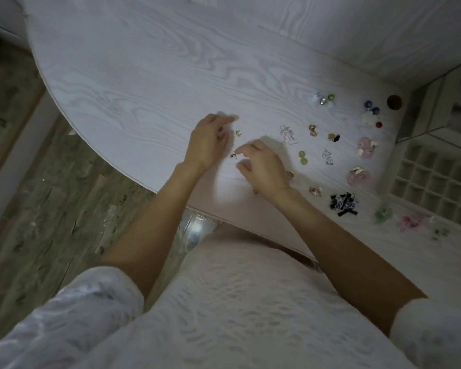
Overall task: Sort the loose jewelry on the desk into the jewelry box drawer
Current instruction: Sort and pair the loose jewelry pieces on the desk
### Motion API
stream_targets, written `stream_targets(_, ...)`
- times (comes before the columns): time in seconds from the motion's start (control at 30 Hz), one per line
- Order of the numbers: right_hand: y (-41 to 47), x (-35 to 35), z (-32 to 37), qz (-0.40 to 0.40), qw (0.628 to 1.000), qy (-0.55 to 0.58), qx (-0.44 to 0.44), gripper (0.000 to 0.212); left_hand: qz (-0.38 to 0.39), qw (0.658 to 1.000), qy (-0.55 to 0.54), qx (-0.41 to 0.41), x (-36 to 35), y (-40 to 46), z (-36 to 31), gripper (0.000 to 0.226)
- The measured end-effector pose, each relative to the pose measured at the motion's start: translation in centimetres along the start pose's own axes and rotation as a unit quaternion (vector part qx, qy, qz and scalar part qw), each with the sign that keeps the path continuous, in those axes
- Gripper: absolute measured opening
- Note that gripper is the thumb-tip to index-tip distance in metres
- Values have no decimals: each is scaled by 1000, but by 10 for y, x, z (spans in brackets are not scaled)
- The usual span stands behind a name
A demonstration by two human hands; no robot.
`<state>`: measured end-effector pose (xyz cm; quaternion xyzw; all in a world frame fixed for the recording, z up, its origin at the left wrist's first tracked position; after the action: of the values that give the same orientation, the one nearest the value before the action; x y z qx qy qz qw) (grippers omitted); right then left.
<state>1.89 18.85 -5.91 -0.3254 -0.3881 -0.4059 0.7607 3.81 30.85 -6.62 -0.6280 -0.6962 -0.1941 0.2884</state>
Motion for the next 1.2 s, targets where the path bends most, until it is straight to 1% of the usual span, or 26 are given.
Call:
stream_targets(0.07,12,-8,8,-3,1000,-21,9,26,47,998,23,-23,-13,15,-3,35)
stream_targets(0.13,19,-13,10,-3,1000,-28,12,21,78,996,41,-32,-21,20,-5,25)
stream_targets(0.23,19,-10,2,-22,999,-24,9,11,79,994,63,-42,-22,23,-6,14)
stream_targets(0.3,15,-1,-14,-44,999,-20,-17,11,63,996,59,-32,-20,21,-3,11)
stream_targets(0.43,4,23,-60,-81,990,-20,-110,10,54,998,35,-10,-30,15,-6,14)
stream_targets(0.53,-1,33,-82,-97,981,-10,-169,12,63,998,16,-23,-48,8,-22,19)
stream_targets(0.6,-2,34,-87,-98,977,-2,-189,17,67,997,-2,-33,-59,2,-33,21)
stream_targets(0.73,-2,27,-85,-81,976,22,-202,24,64,997,-31,-27,-71,-4,-47,23)
stream_targets(0.87,-2,21,-76,-77,973,64,-210,24,58,996,-73,14,-73,-9,-44,25)
stream_targets(0.97,-3,20,-73,-71,970,93,-212,27,52,995,-80,31,-68,-15,-38,28)
stream_targets(1.2,-12,16,-72,-57,972,91,-210,36,58,993,-99,41,-62,-29,-29,29)
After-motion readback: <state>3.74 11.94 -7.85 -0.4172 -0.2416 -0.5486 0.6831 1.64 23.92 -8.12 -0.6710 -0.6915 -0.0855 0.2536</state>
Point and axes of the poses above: each hand's wrist, its own y-axis towards the middle knuckle, its own x-axis out of the back of the hand, z = x × y, the point moved 10 cm from there along y, towards the middle knuckle, and after that the axes turned 5 degrees about -y, right-handed, at the moved point
